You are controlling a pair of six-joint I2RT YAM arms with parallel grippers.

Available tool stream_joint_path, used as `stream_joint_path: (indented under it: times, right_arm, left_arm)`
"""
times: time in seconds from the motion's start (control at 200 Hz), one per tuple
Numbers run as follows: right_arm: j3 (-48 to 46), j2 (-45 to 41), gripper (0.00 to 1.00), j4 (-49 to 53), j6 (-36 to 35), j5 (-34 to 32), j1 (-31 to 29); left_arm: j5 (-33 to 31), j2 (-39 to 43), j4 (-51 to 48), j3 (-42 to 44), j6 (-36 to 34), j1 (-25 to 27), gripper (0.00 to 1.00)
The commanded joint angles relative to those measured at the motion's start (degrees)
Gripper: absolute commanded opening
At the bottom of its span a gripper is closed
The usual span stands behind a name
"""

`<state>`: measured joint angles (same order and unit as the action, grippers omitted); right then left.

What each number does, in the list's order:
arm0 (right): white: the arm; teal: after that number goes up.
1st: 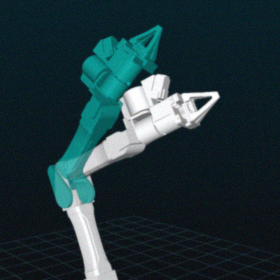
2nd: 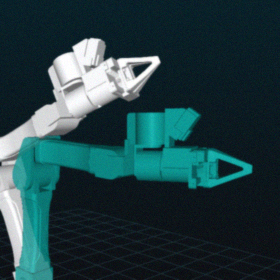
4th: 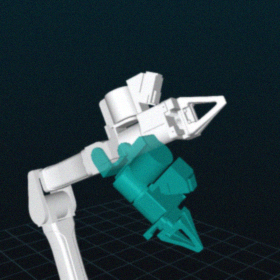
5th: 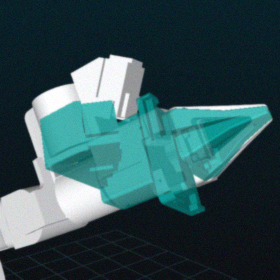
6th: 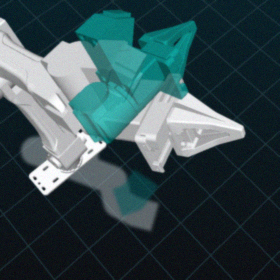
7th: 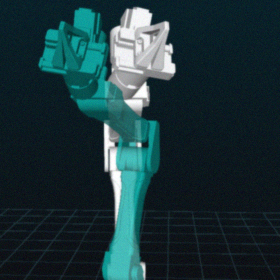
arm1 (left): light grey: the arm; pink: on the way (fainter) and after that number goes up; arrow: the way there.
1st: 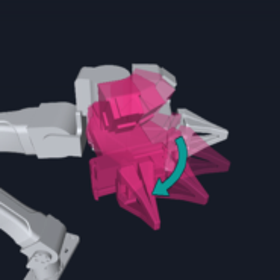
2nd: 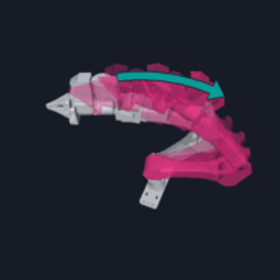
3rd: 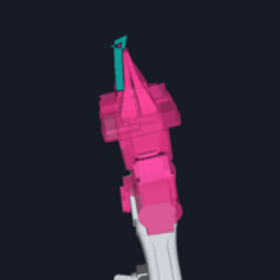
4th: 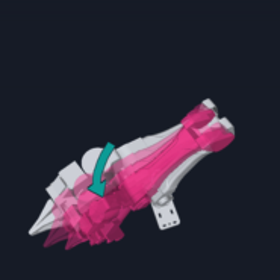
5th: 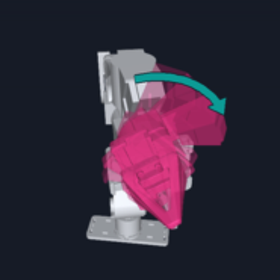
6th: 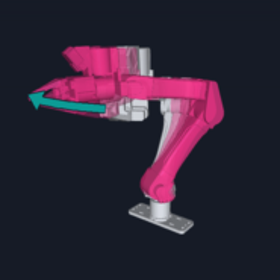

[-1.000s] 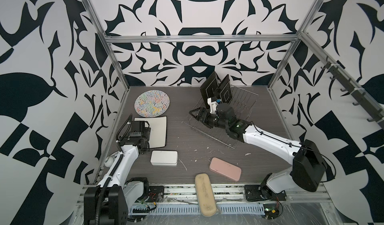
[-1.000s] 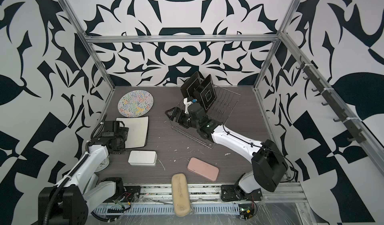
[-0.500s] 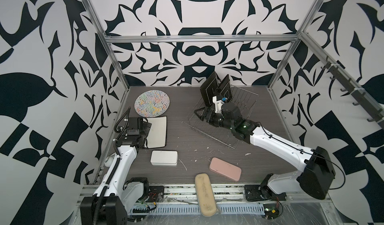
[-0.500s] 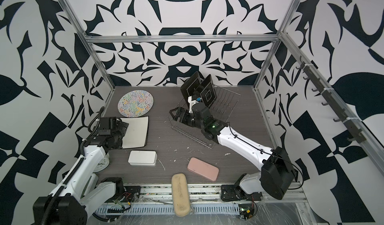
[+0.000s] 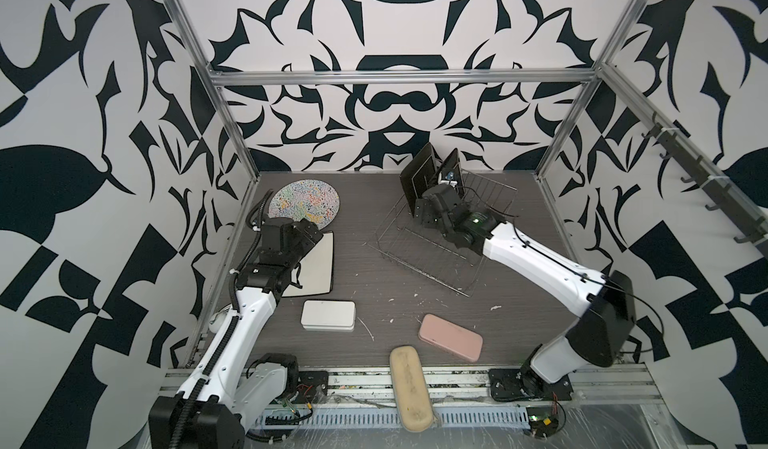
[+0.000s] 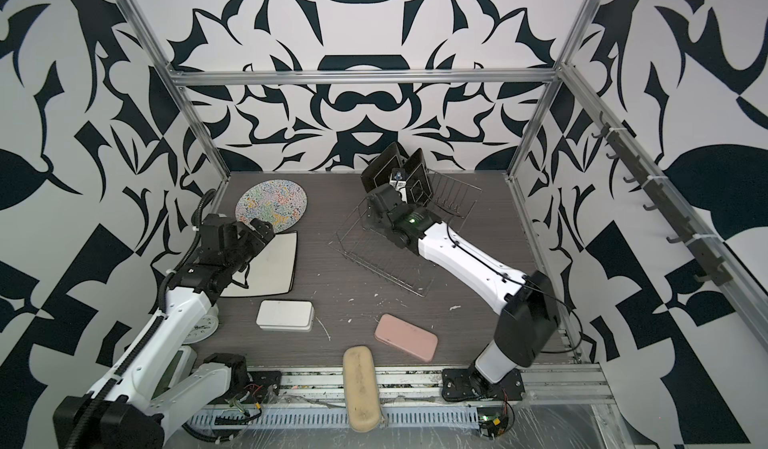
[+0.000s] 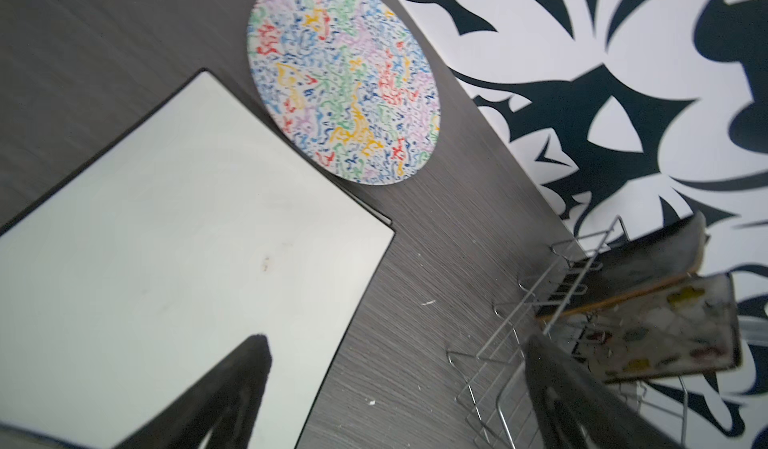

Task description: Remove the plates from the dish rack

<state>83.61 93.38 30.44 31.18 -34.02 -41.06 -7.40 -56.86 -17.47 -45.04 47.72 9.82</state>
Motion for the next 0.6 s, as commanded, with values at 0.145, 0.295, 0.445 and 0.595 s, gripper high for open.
stream_joint_path:
  times: [0.145,0.295,0.445,0.595]
  right_arm:
    - [8.29,5.44,0.99,8.59,-1.88,-10.29,0.04]
    - [12.07,8.02,0.99,9.16,0.94,-11.74,0.08]
    - [18.82,13.75,0.99,12.73,2.94,-14.93,0.04]
    - [24.66,19.24,0.99,15.01,5.04,-19.68,0.08]
  left_arm:
    - [6.84,-0.98,9.94,0.36,-5.97,2.22,0.99]
    - [9.04,-2.11,10.93,0.7,-5.47,2.31,0.99]
    - [9.98,-2.15,12.27,1.69,-4.77,2.39,0.99]
    - [10.48,-2.11,12.64,1.89,-3.9,2.44,0.99]
